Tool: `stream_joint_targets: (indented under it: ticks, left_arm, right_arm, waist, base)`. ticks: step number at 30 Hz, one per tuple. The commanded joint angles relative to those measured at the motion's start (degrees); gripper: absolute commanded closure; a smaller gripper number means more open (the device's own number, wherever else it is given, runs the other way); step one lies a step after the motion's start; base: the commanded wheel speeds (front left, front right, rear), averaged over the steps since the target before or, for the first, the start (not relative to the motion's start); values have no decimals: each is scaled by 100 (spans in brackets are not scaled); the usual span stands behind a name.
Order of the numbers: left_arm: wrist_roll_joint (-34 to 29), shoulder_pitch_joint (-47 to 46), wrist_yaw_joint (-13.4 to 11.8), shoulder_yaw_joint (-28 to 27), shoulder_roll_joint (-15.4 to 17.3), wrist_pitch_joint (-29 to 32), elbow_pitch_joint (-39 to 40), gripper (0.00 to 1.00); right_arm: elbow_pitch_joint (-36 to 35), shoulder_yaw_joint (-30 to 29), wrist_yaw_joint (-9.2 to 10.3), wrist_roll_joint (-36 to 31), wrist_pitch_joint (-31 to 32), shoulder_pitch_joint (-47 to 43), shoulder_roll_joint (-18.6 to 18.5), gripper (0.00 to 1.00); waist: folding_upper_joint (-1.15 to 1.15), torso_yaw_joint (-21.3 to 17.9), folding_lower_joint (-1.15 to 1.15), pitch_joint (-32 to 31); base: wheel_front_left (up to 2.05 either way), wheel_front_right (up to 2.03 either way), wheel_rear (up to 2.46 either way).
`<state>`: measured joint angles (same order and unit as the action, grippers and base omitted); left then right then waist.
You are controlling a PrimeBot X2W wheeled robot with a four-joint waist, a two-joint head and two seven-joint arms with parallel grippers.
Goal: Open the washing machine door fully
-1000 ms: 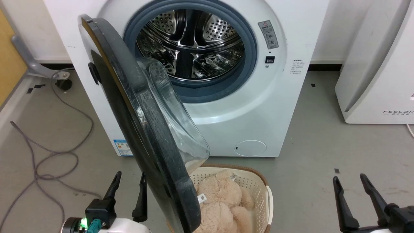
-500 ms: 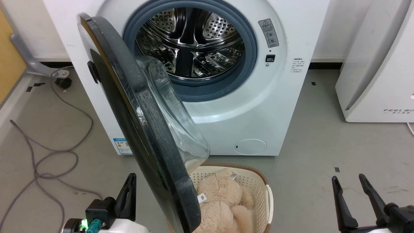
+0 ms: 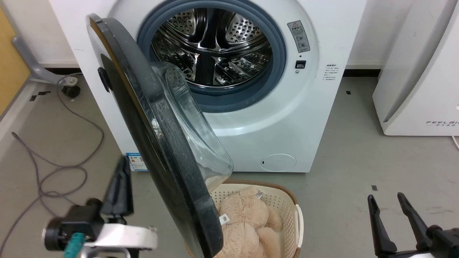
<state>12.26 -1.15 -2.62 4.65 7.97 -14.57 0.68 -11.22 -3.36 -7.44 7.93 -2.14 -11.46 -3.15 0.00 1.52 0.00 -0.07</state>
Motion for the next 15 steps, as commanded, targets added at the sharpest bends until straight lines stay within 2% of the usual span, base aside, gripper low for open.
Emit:
stream_joint_targets:
  ticks: [1, 9, 15]
  left_arm:
    - [-19, -78, -58, -52, 13, -25, 213, 100]
    - [-229, -185, -224, -245, 5, -40, 1734, 100]
    - [-515, -310, -156, -136, -40, -41, 2867, 100]
  right_arm:
    - [8, 13, -5, 21, -34, -53, 27, 0]
    - [19, 29, -5, 52, -48, -56, 27, 0]
    - [41, 49, -5, 54, -67, -33, 27, 0]
  waist:
    - [0, -1, 0, -1]
    - [0, -5, 0, 12]
    - [0, -22, 0, 36]
  base:
    - [0, 0, 0]
    - [0, 0, 0]
    - [0, 0, 0]
